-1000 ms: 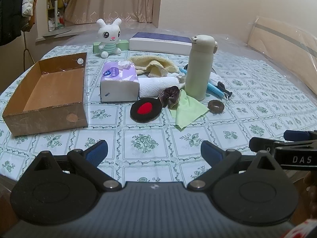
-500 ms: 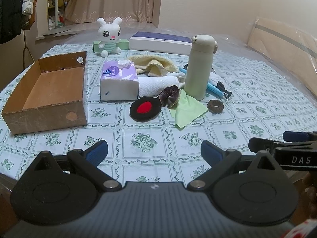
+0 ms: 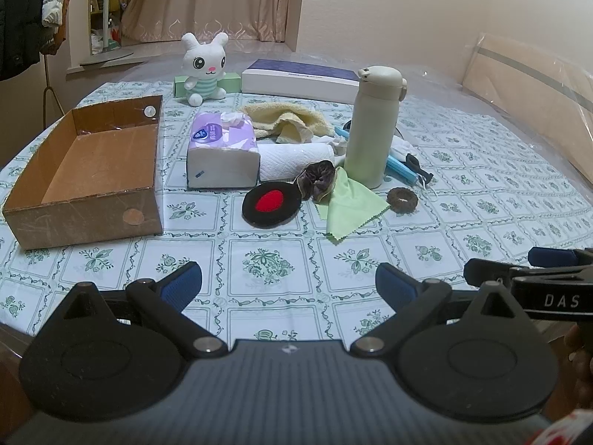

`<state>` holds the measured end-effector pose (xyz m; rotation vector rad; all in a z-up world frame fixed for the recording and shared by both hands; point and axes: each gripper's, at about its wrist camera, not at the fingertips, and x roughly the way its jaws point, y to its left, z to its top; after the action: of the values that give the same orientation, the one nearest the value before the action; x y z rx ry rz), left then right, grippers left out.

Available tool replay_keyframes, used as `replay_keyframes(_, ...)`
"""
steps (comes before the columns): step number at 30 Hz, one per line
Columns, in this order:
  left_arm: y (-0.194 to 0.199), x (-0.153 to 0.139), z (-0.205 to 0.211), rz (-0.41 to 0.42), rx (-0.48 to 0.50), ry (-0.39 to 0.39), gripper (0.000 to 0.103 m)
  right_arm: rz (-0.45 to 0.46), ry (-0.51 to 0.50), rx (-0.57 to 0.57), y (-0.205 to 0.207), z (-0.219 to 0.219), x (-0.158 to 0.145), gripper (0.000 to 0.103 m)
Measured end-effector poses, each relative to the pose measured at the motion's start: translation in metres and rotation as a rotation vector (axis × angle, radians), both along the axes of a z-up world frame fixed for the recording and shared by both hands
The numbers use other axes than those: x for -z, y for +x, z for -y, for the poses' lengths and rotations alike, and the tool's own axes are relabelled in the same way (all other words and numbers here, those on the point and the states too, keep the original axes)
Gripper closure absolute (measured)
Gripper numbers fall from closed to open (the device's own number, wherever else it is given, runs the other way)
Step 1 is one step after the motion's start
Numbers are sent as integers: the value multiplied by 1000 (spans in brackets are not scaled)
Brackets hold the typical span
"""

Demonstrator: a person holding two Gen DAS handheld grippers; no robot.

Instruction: Organize soft objects

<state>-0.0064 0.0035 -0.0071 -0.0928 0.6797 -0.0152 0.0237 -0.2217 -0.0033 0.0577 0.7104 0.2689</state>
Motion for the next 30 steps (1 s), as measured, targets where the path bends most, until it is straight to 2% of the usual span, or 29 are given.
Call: replay_keyframes(30,0,0,-1,-2,-1,-1,4,-5,2,2,2,3,5,0)
